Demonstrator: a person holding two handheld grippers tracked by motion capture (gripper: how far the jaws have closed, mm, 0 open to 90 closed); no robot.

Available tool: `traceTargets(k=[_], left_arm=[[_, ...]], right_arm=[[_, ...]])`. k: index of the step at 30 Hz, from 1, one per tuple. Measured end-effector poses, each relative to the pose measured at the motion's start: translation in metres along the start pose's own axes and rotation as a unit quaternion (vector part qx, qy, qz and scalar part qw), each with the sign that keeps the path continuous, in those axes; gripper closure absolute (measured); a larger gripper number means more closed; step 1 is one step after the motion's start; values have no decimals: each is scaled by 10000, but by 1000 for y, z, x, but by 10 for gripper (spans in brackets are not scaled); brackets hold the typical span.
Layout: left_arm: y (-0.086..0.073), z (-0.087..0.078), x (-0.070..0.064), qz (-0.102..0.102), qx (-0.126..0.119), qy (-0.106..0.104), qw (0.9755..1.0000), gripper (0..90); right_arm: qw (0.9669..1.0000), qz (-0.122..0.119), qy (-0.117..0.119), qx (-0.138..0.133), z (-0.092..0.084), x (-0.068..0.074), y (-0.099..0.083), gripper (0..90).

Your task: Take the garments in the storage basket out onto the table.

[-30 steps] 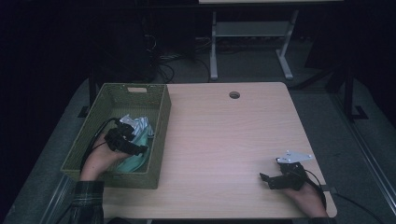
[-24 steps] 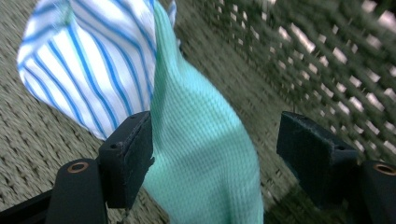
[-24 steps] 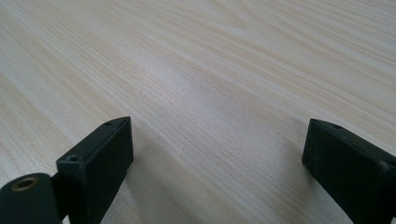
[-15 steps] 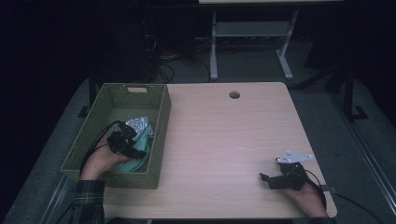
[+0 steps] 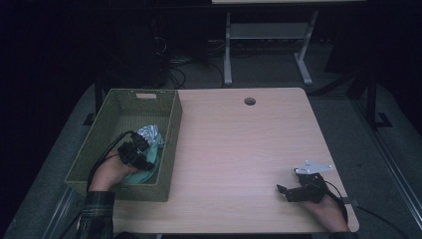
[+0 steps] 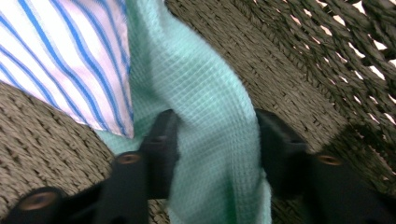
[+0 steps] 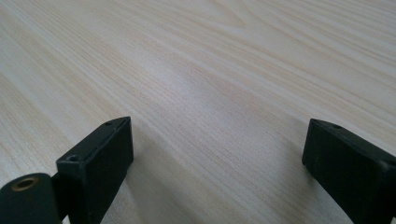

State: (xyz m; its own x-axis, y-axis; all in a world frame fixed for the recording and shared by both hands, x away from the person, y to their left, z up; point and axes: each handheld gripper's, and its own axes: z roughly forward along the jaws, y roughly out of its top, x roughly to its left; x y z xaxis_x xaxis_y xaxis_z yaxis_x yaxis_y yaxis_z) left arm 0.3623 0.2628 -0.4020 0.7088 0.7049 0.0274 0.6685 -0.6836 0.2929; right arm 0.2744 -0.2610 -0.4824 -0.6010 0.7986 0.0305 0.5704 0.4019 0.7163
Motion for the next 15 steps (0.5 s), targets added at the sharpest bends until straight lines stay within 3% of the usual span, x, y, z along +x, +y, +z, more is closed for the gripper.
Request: traceTargets(k=[4,9,13,14,15], left_arm=[[-1,-2,4,-158,-73,-117,9998,742],[-4,-12,10,-297,-371,-44,9989,846],[-6,-24,14,-480,-839,-101,9953,871],[-6,-24,14,-480,-839,-101,9953,872],[-8,-30,15,-621,-1110,-92,9918,874]], right_arm=[[10000,-1,-1,-1,0,0,0,84],[10000,0,0,1,0,0,0,84],[10000,-1,0,1,0,0,0,84],[10000,-1,0,1,0,0,0,84],[10000,2,-1,1,0,0,0,84]])
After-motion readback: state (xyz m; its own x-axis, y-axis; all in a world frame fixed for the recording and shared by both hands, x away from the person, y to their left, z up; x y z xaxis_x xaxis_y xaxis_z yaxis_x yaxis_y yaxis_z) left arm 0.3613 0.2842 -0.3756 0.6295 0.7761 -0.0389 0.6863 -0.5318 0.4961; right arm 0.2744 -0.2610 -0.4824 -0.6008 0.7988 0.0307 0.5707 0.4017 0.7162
